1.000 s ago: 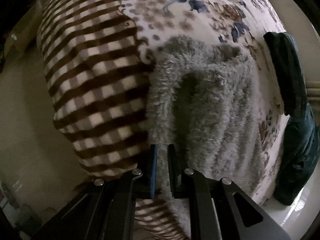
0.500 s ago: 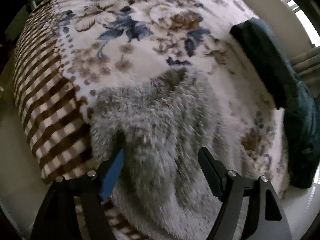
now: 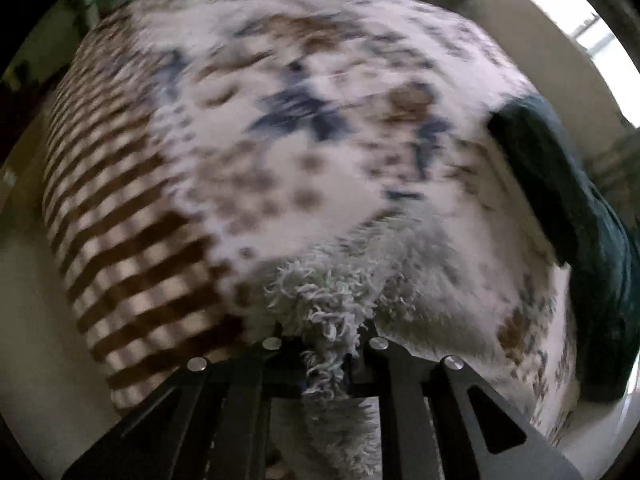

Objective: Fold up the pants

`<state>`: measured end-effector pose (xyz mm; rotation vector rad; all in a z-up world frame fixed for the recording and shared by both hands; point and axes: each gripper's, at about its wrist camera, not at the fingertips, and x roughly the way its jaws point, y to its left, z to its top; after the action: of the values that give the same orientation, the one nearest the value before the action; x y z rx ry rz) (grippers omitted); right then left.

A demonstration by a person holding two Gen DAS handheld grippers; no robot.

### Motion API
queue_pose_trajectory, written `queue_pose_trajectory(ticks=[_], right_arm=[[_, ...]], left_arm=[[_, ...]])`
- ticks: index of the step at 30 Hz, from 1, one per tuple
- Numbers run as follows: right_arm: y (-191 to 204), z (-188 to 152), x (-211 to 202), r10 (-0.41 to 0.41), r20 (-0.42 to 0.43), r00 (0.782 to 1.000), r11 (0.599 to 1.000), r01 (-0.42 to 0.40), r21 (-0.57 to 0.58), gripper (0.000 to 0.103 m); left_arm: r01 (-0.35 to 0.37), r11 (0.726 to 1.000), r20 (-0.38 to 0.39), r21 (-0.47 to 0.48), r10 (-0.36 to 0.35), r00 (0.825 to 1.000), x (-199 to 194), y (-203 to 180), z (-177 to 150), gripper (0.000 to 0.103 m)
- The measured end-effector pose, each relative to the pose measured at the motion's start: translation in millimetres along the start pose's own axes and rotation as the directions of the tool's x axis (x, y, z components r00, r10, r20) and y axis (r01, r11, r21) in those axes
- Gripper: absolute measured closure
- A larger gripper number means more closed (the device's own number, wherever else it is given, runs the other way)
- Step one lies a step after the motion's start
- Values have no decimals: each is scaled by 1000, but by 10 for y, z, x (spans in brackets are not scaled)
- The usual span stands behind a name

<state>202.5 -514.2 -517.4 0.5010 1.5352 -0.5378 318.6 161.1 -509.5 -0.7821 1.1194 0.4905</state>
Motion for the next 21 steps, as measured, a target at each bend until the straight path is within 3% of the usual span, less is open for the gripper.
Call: queue_pose_trajectory(ticks=[2, 5, 7, 9, 10, 11, 15, 19, 21], right_arm=[[3, -6, 45, 1, -13, 1000, 1000, -1, -7, 20], [-22, -15, 37, 13, -20, 1000, 1000, -14, -13, 13], [-82, -13, -6, 21, -8, 1000, 1000, -21, -19, 12], [-227, 25, -110, 18, 20, 1000, 1000, -17, -10, 12], [-291, 53, -160, 10, 34, 999, 1000, -10, 1, 12], [-378, 97, -223, 5, 56, 998, 1000, -6, 16, 12], [-720, 480, -364, -51, 137, 989, 997, 43, 59, 12], [-819, 1051, -129, -55, 151, 987, 997, 45, 65, 12], [-765, 1289, 75, -59, 140, 988, 998, 54, 42, 12]], left_arm=[[9, 1000, -44, -28, -11, 999, 113, 95, -16, 92], [7, 1000, -102, 31, -4, 995, 122, 31, -45, 85], [-7, 995, -91, 97, 16, 996, -25, -113, -88, 79], [-48, 983, -37, 175, 56, 998, -238, -299, -144, 51], [-69, 975, -12, 212, 73, 997, -327, -382, -184, 22], [-92, 964, 17, 249, 91, 996, -429, -474, -226, 9], [-152, 907, 125, 392, 111, 986, -767, -985, -511, 9], [-176, 849, 143, 499, 120, 983, -741, -1577, -922, 9], [-149, 820, 97, 553, 115, 989, -622, -1875, -1196, 9]])
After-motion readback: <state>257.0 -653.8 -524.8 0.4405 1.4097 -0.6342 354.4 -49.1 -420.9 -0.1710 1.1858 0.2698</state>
